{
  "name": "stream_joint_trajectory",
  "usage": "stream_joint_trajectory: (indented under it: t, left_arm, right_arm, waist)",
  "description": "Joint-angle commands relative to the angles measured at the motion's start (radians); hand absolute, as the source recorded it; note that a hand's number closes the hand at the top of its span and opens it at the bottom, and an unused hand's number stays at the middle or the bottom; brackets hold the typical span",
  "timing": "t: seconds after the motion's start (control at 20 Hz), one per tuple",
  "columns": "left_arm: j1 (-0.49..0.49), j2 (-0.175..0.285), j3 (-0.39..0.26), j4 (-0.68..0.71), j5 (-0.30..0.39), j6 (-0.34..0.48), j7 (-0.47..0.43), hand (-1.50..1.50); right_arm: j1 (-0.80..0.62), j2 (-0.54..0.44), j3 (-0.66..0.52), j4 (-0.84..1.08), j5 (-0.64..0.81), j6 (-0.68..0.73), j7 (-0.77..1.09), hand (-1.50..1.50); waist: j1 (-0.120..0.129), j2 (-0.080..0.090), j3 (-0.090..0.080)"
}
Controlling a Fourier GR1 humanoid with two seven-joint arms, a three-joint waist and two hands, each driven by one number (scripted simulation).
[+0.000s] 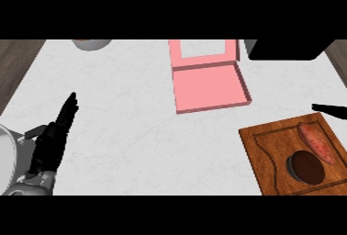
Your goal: Pick the sweet potato from the cutting board and place it in the cardboard box
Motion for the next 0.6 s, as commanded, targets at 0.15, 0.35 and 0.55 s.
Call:
stream_joint_trajectory:
  t: [0.15,0.35,0.55]
  left_arm:
    - [0.048,-0.036,0.031,0.06,-0.032,-0.025,-0.044,0.0]
    - [0.043,-0.044,0.06,0.024,-0.038,-0.053,0.005,0.0]
    - [0.036,-0.022,0.113,0.004,-0.05,-0.089,0.024,0.0]
  right_arm:
    - [-0.002,0.071,-0.004,0.069,0.104,-0.035,0.001,-1.5]
    - [-0.03,0.051,-0.055,0.086,0.13,-0.007,-0.045,-1.5]
    - [0.018,0.088,-0.084,0.075,0.152,-0.03,-0.043,-1.5]
  waist:
    - [0.001,0.004,-0.004]
    - [0.0,0.003,-0.005]
    - [-0.002,0.002,-0.005]
